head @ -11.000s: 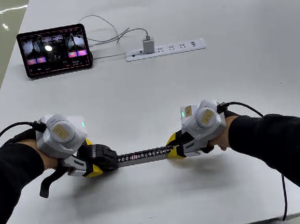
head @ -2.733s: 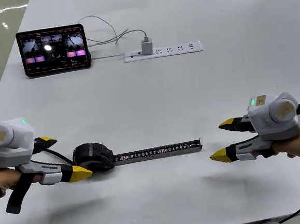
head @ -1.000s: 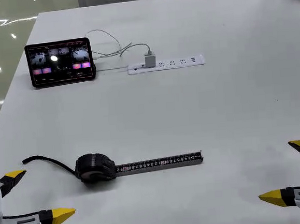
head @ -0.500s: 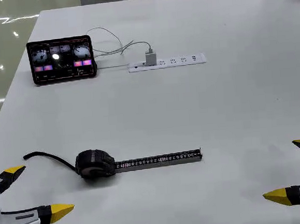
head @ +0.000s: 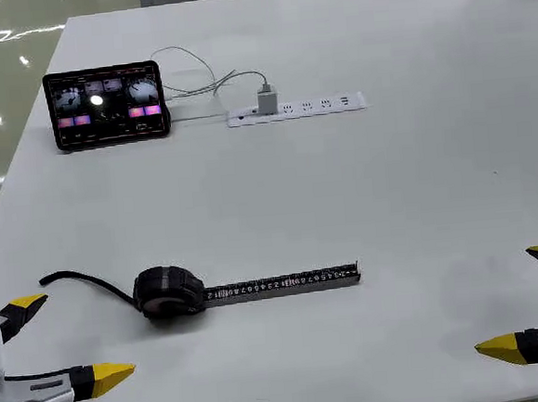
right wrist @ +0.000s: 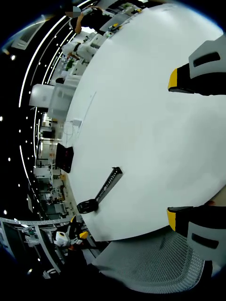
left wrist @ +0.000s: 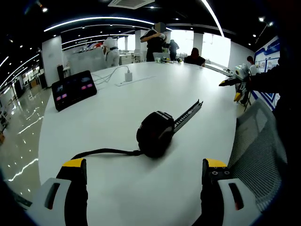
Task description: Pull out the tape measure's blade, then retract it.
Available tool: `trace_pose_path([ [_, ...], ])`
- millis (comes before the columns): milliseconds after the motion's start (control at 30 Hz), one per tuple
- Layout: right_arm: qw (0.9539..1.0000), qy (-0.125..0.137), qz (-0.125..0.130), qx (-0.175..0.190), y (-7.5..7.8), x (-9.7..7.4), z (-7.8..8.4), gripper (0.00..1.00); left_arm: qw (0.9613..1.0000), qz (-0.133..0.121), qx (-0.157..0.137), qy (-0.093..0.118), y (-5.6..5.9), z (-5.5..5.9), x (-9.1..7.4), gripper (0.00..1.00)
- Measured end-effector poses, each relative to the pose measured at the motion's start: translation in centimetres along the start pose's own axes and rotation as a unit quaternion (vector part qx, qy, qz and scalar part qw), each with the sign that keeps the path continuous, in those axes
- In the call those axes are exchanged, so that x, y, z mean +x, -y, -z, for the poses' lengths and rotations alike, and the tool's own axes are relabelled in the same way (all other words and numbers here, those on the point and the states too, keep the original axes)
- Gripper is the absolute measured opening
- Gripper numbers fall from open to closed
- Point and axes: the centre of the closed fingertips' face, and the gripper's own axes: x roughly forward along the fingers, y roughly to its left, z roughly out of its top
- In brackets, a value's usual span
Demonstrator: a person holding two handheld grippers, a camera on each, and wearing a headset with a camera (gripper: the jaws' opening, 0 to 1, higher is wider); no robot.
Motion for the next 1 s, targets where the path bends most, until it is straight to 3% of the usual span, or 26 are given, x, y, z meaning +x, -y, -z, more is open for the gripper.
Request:
trace_pose_path([
  [533,0.9999,0.0,-0.008,-0.009,-0.2,-0.1,-0.5,0.99,1.0,-0.001,-0.002,-0.001,0.2,-0.9,0.5,0.99],
  [800,0.9995,-0.004,-0.013,-0.028,-0.2,0.3,-1.7,0.99,0.9998,-0.004,-0.013,0.012,0.5,-2.6,1.0,0.99],
  [1000,0.9989,-0.002,-0.02,-0.042,0.0,0.7,-3.0,0.99,0.9997,-0.008,-0.023,0.006,0.8,-3.6,1.6,0.99],
])
